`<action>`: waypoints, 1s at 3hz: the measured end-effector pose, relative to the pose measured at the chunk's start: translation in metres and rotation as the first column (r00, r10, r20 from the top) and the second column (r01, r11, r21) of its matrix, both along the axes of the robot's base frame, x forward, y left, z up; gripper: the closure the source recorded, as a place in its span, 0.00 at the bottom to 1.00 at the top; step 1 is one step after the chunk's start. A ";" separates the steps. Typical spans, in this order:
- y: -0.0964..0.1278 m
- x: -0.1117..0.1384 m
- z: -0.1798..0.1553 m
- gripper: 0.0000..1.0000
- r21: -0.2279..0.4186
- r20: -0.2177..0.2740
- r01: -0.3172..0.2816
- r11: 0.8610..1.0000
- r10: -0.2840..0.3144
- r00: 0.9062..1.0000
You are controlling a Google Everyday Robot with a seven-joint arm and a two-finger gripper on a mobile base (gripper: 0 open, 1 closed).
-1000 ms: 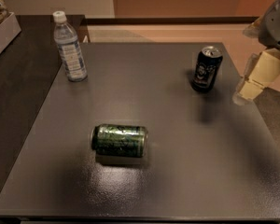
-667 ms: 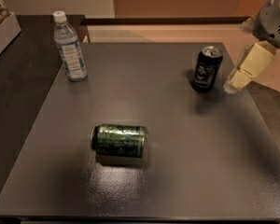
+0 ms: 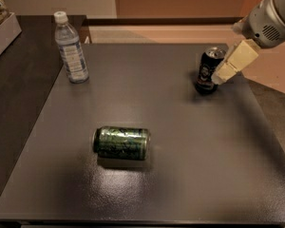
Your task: Move pepsi can near green can
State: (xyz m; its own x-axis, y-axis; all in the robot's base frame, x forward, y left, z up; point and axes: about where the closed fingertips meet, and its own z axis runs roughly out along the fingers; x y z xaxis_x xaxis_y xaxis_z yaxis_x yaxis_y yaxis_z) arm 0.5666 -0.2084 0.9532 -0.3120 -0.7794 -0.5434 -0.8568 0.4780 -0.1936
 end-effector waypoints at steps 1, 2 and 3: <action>0.004 0.016 -0.016 0.00 0.042 -0.015 0.013 0.999 -0.012 1.000; 0.007 0.026 -0.032 0.00 0.066 -0.038 0.026 0.997 -0.024 0.999; 0.009 0.031 -0.044 0.00 0.082 -0.049 0.031 0.996 -0.027 0.998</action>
Offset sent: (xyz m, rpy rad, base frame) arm 0.0366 0.0074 -0.0503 0.0944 0.0598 -0.0467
